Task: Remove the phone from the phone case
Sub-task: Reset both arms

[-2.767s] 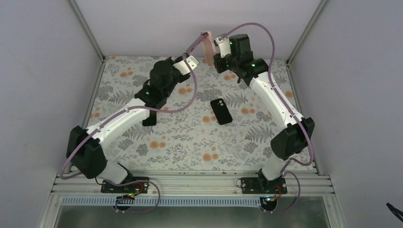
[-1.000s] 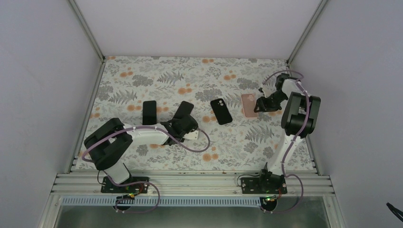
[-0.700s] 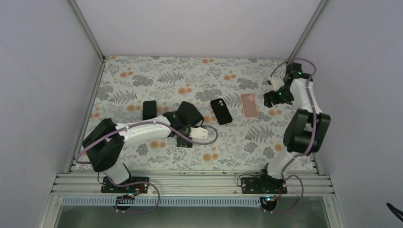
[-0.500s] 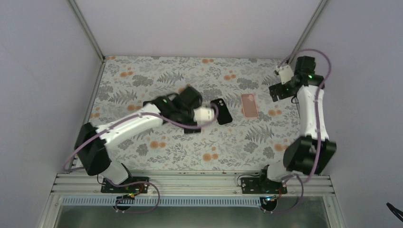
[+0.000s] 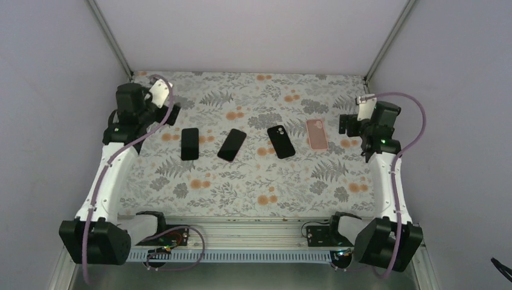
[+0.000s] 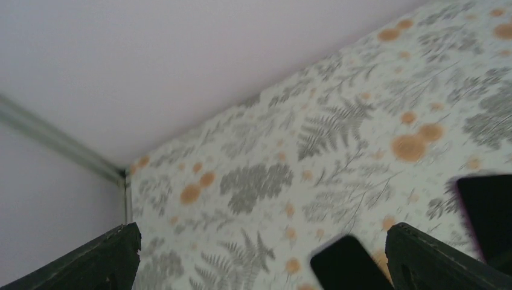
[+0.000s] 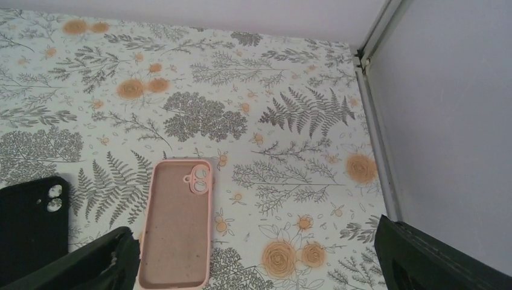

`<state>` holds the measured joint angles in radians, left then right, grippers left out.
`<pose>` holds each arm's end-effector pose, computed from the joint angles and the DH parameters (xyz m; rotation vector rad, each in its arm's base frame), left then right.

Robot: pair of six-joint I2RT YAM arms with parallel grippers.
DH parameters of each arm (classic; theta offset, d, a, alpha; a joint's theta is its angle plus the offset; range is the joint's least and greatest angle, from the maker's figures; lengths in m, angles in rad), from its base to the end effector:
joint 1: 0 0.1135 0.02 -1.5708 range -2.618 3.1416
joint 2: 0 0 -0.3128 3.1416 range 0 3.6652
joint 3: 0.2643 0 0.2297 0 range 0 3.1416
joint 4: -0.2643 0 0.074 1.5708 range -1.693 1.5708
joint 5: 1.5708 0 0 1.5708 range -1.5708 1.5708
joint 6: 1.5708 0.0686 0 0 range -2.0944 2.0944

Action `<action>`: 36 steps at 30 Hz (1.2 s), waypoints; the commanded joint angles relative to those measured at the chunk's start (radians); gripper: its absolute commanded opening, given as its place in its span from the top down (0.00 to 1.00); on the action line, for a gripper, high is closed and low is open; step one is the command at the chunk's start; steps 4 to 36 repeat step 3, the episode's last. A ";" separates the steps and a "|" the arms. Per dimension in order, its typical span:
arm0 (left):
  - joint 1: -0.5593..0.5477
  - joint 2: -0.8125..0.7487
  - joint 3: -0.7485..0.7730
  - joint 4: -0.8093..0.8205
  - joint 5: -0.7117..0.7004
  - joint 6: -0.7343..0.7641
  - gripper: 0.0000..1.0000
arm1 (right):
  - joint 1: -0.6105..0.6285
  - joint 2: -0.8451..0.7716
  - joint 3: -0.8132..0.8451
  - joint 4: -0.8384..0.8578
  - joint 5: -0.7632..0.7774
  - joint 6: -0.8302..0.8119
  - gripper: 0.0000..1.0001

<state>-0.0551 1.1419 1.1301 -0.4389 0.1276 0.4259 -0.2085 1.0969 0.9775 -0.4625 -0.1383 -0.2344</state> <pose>0.2393 -0.0219 0.3935 0.5591 1.9402 0.1065 0.2203 -0.0369 0.3470 -0.1079 2.1457 -0.1092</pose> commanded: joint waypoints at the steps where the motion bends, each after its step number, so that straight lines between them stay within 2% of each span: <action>1: 0.120 -0.083 -0.109 0.088 0.059 -0.037 0.00 | 0.009 -0.014 -0.058 0.154 0.012 0.011 0.00; 3: 0.175 -0.116 -0.175 0.119 0.098 -0.055 0.00 | 0.015 -0.015 -0.105 0.230 0.087 0.018 0.00; 36: 0.175 -0.116 -0.175 0.119 0.098 -0.055 0.00 | 0.015 -0.015 -0.105 0.230 0.087 0.018 0.00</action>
